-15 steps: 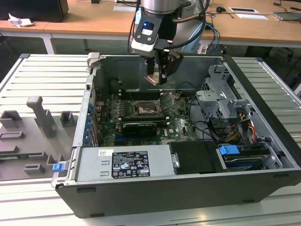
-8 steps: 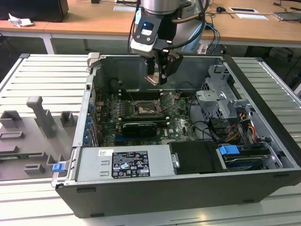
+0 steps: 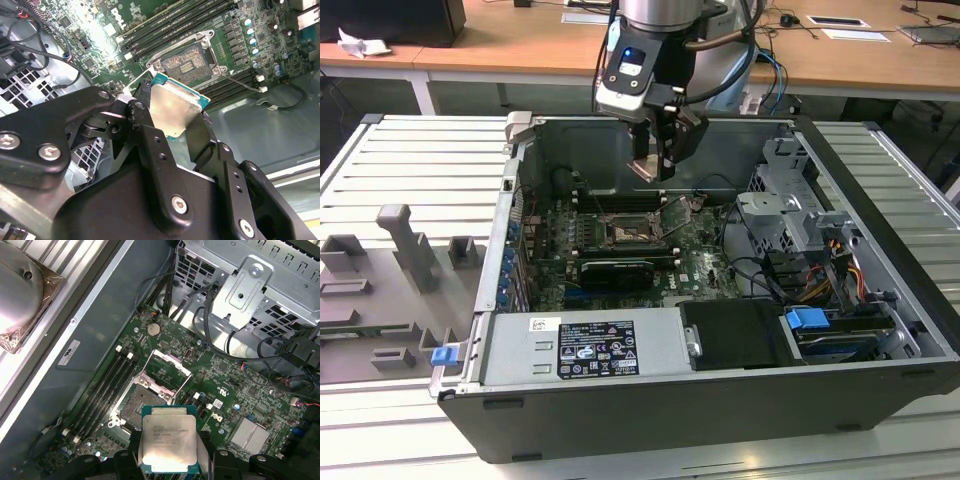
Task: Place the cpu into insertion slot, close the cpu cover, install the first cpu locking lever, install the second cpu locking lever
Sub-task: 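Place the cpu into insertion slot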
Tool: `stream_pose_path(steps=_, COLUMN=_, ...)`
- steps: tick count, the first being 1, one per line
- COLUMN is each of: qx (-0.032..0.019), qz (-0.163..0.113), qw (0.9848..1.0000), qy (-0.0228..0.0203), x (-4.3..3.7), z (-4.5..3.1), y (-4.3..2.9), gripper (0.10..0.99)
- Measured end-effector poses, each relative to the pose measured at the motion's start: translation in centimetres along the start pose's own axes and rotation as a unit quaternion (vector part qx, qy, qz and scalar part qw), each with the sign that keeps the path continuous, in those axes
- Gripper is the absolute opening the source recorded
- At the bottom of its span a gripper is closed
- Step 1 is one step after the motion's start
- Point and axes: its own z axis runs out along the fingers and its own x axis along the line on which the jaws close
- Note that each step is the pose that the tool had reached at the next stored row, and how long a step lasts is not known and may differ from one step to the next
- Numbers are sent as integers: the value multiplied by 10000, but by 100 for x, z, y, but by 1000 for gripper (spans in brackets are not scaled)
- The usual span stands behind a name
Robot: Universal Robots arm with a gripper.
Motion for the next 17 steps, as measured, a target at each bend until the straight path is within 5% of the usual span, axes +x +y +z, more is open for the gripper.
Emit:
stream_pose_path(steps=12, qx=-5, qz=280, qw=9996, qy=-24, x=0, z=16, y=-1, gripper=525)
stream_pose_path(steps=17, qx=-13, qz=718, qw=9974, qy=-62, x=-1, z=32, y=-3, gripper=525)
